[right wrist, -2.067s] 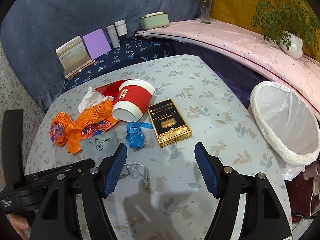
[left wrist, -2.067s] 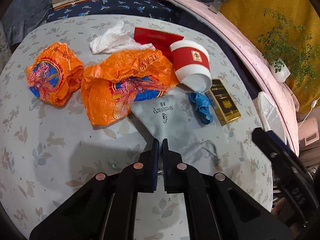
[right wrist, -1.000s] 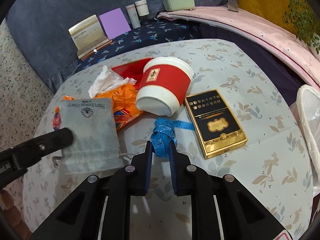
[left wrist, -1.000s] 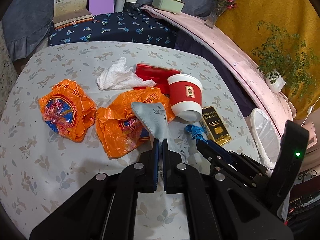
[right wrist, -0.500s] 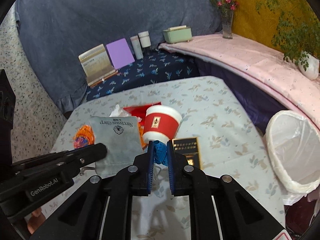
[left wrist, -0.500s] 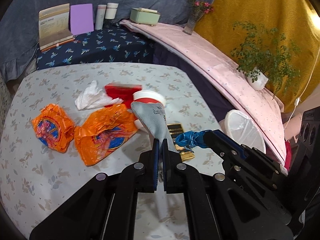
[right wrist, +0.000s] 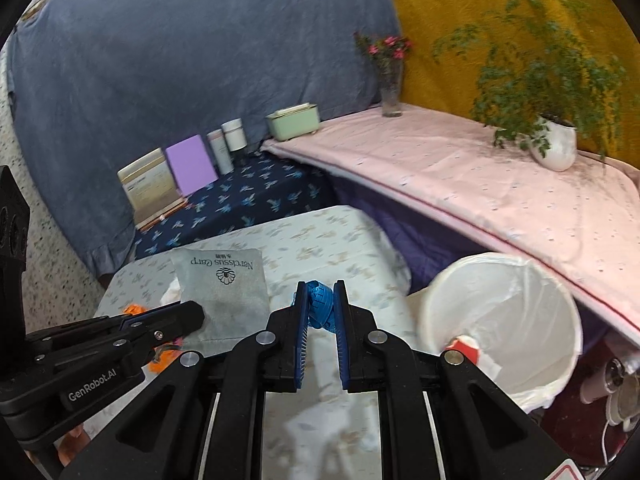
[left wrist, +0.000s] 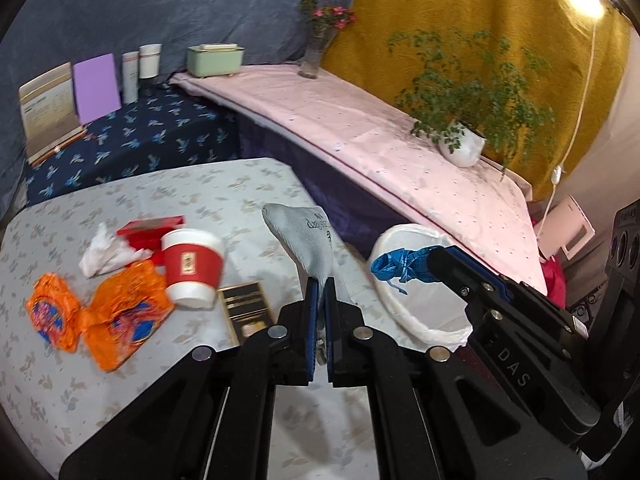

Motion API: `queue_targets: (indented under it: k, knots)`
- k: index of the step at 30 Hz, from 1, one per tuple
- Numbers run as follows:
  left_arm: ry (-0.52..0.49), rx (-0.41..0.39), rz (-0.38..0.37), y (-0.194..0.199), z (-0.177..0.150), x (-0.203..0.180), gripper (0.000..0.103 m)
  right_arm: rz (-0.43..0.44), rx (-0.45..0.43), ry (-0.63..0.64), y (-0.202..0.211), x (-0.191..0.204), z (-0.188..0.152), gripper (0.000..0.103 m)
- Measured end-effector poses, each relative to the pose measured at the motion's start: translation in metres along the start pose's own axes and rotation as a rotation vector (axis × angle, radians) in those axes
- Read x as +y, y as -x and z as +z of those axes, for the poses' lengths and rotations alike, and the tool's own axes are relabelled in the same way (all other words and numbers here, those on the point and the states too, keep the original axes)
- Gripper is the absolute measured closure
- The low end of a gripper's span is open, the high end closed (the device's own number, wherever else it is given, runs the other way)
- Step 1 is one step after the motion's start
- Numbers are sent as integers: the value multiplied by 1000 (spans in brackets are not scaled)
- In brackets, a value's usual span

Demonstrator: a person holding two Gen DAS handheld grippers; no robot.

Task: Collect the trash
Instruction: 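Carry the pouch and strap to the wastebasket and open both grippers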

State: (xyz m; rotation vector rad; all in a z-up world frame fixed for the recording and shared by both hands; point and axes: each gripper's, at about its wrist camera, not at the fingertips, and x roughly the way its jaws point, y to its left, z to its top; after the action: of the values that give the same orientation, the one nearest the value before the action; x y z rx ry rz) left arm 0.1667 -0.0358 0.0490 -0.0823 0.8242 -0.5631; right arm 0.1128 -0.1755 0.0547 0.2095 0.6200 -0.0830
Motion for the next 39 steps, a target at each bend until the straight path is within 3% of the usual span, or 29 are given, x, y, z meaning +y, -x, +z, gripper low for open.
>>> queue_targets:
  k: [16, 28, 31, 33, 39]
  knots:
    - [-128, 51, -121, -72, 20, -113, 100, -195, -7, -124, 8, -133, 1, 91]
    - [-165, 125, -157, -122, 15, -145, 98, -241, 28, -186, -6, -180, -14, 91]
    - [-159, 124, -163, -127, 15, -146, 93, -253, 20, -195, -7, -184, -15, 88]
    - [-157, 122, -155, -128, 14, -147, 75, -260, 17, -190, -8, -184, -14, 79]
    - [-147, 114, -136, -127, 15, -141, 72, -278, -2, -175, -2, -180, -12, 59]
